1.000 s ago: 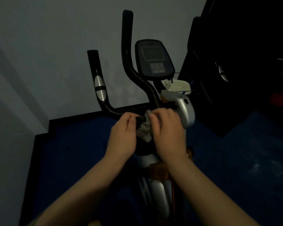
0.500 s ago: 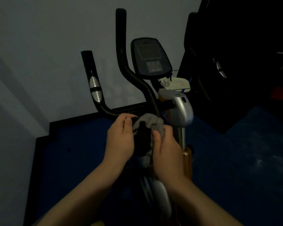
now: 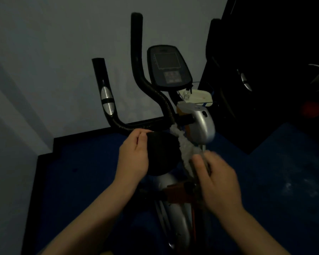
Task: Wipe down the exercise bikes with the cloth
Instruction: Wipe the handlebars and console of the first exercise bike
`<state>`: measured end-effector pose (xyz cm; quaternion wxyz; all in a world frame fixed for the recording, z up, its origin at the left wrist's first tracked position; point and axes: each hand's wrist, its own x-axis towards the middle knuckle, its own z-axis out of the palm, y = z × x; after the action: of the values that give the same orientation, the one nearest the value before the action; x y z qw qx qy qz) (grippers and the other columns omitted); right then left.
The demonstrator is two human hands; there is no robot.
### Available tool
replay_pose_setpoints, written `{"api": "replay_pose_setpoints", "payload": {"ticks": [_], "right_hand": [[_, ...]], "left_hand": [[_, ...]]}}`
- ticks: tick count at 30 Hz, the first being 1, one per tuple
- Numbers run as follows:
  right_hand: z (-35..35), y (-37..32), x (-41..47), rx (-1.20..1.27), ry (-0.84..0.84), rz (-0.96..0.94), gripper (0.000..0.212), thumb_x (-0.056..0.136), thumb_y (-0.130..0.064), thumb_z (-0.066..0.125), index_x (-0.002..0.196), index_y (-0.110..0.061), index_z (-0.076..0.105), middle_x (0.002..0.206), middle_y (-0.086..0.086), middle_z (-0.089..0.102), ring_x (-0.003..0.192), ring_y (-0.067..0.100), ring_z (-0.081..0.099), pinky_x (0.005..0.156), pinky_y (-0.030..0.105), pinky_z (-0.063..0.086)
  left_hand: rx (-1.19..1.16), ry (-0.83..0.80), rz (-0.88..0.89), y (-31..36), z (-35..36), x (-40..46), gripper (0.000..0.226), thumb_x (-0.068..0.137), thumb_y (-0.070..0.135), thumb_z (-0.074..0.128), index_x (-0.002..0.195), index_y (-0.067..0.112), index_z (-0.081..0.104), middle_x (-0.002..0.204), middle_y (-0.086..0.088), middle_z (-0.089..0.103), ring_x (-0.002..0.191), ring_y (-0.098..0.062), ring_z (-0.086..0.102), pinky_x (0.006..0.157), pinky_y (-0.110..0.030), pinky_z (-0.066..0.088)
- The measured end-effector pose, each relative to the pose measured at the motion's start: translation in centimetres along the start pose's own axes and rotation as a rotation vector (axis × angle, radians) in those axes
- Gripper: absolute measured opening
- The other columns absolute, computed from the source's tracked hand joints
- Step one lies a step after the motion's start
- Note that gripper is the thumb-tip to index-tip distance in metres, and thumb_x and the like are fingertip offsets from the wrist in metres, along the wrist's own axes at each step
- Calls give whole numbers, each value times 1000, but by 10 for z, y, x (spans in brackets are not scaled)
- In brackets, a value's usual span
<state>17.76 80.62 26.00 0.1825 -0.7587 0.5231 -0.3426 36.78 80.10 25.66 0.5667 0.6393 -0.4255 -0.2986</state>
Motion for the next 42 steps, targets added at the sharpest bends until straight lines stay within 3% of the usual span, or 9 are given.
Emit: {"api": "replay_pose_setpoints", "payload": {"ticks": [5,8,10,13,19,24,30,36,42], "right_hand": [[2,-39,62,-47,40,-174,15,91,-34,55,95,-22,48,83,-15,42,73,-4,46,56,12,35],[27,-54,81,36,-39,-191,39,89,-23,57,122,-30,37,90,-9,53,80,4,53,62,23,45],[36,-51,80,57,-17,-236,26,90,-20,55,116,-24,51,97,-5,58,91,10,55,73,31,49],[37,-29,59,164,7,-299,13,90,-8,58,100,-13,64,101,-3,59,94,-1,53,83,13,43],[41,-47,86,-46,-167,-143,12,94,-26,54,100,-20,62,98,-1,61,87,10,57,66,18,41],[50,-38,37,197,123,-4,12,95,-30,50,105,-23,55,101,-4,56,84,-3,51,67,5,39],[49,-40,69,121,11,-18,19,97,-34,45,90,-19,54,80,-1,60,71,10,57,59,30,47],[58,-24,16,379,81,78,12,94,-45,38,101,-35,41,92,-5,58,80,2,57,63,21,47],[39,-42,66,-43,164,-349,18,92,-36,50,95,-20,57,94,1,57,91,18,50,77,31,37]], "left_hand": [[-18,22,-33,1,1,-2,30,100,22,38,91,28,65,92,6,67,86,-6,60,64,-10,43],[-9,17,-37,1,0,-1,27,100,23,38,95,26,65,91,5,67,85,-9,61,65,-18,45],[1,22,-25,0,1,-1,26,100,23,39,97,25,65,92,3,67,86,-10,61,68,-22,45],[-18,32,-25,-3,2,0,27,100,24,39,96,22,66,93,-1,67,88,-13,61,70,-24,45],[-16,26,-22,-2,3,-1,29,100,25,38,102,23,67,96,2,68,90,-11,62,75,-27,48],[-54,30,-15,-5,3,0,30,101,24,38,97,21,67,94,0,68,87,-10,62,69,-18,46],[-103,64,25,-2,4,-2,32,101,19,38,89,28,67,89,7,67,79,4,59,66,-6,44],[-161,89,101,-5,6,-5,34,98,1,36,96,10,68,89,9,67,83,8,61,72,-4,43],[-144,110,120,-6,6,-3,32,97,-4,35,93,5,66,86,8,64,78,12,59,71,-3,42]]}}
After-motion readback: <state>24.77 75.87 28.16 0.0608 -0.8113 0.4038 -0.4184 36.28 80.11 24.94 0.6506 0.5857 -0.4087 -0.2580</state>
